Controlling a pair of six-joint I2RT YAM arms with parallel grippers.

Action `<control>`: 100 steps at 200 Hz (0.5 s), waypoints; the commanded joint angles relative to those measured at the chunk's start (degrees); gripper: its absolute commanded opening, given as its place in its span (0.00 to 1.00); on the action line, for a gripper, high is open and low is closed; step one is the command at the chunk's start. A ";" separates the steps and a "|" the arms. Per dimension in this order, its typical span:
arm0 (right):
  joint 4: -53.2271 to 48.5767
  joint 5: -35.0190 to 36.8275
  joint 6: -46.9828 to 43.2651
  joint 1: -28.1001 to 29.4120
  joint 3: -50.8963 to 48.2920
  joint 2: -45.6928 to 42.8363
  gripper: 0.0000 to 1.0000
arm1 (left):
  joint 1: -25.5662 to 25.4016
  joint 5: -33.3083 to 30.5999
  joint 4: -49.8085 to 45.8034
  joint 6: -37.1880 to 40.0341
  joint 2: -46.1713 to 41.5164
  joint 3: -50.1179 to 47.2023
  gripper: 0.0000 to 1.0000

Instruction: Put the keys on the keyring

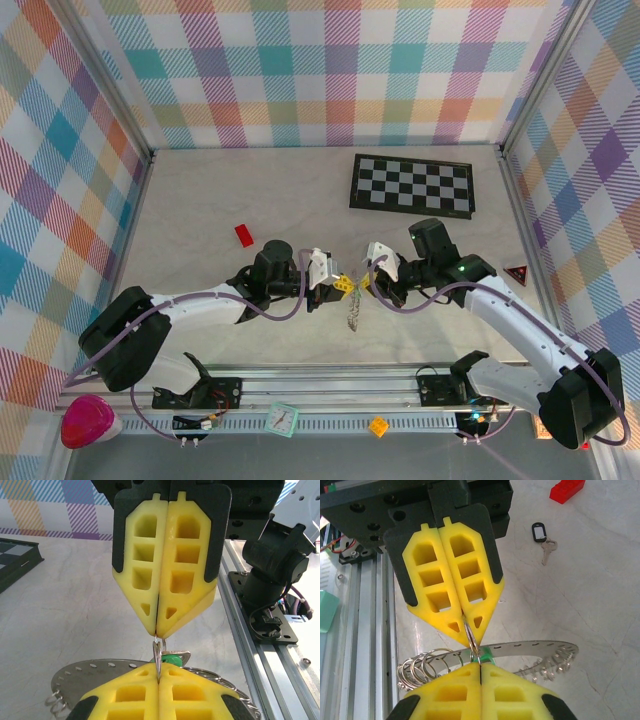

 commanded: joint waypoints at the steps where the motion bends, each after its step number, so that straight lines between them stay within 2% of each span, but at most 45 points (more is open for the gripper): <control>1: -0.41 -2.21 -0.80 0.02 0.16 0.29 0.00 | -0.57 1.61 4.63 -0.89 0.32 -0.20 0.00; 100: 1.56 -3.37 2.01 0.37 -2.61 1.26 0.00 | -0.52 2.01 7.99 -2.68 0.16 -0.82 0.00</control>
